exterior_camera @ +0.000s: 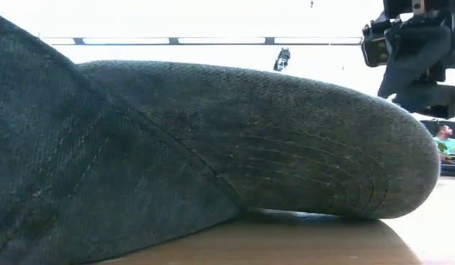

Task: Pick & Place hat
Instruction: Put the blue cap into the left transparent bin

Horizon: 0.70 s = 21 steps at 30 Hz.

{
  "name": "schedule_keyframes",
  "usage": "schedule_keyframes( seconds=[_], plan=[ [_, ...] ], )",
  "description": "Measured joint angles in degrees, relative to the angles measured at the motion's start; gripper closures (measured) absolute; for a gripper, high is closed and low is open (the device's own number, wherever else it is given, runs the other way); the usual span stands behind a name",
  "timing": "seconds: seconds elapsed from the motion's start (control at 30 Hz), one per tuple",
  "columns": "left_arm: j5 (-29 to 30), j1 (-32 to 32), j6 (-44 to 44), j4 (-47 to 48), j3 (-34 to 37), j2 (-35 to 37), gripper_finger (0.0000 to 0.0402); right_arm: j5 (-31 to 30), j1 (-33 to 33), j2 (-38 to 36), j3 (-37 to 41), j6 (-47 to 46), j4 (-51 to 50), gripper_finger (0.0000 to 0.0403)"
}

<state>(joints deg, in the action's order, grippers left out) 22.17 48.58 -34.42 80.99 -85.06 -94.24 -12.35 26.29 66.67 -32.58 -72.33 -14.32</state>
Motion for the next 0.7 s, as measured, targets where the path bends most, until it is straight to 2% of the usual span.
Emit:
schedule_keyframes(
  seconds=[0.2, 0.37, 0.47, 0.57, 0.7],
  plan=[
    [-4.59, 6.9, -10.95, -11.73, 1.76, -0.95, 0.0346, -1.14, 4.02, 6.14, -3.0, -4.05, 1.48, 0.0225],
    [-5.38, 7.71, -23.93, -19.98, 1.06, -4.23, 0.0346, -1.12, 7.27, 10.38, -6.32, -4.24, 1.31, 0.0225],
    [-5.38, 7.7, -31.58, -20.43, 0.41, -6.46, 0.0346, -1.12, 9.19, 12.92, -8.76, -4.25, 1.45, 0.0225],
    [-6.03, 7.76, -46.43, -20.34, 0.29, -8.14, 0.0346, -1.12, 11.26, 15.44, -10.88, -4.29, 1.22, 0.0225],
    [-7.2, 8.16, -78.59, -20.2, 1.09, -8.82, 0.0346, -1.2, 13.97, 18.3, -13.0, -8.61, 1.2, 0.0225]
  ],
)
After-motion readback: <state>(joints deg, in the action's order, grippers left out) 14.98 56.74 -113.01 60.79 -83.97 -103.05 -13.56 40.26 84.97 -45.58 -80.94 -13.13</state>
